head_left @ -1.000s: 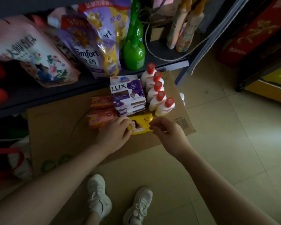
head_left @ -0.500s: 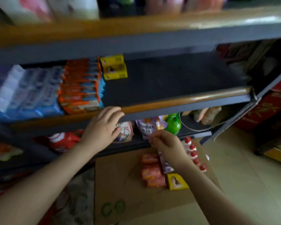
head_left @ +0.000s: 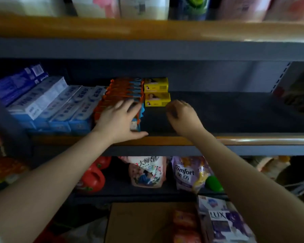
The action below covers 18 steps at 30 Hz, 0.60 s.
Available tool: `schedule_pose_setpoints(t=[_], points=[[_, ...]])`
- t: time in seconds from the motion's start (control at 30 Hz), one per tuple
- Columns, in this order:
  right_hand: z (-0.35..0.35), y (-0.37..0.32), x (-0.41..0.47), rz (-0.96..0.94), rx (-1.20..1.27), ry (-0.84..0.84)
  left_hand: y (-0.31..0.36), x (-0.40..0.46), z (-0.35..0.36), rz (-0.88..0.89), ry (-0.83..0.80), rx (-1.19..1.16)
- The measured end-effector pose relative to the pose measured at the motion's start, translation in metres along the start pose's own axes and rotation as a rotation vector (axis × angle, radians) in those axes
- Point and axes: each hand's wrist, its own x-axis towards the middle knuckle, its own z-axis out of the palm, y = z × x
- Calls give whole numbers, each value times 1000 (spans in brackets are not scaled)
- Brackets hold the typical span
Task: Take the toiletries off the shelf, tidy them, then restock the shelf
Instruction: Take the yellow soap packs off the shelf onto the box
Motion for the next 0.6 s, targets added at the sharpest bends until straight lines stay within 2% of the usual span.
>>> schedule_pose_setpoints(t=[0.23, 0.33, 0.5, 0.6], points=[[38, 21, 82, -24, -378, -334, 0, 2, 25, 37, 286, 49], [50, 30, 98, -55, -413, -443, 1, 0, 31, 34, 335, 57], [38, 30, 92, -129, -491, -512, 2, 0, 30, 31, 381, 81], [19, 28, 72, -253, -446, -412, 3, -1, 32, 31, 402, 100]])
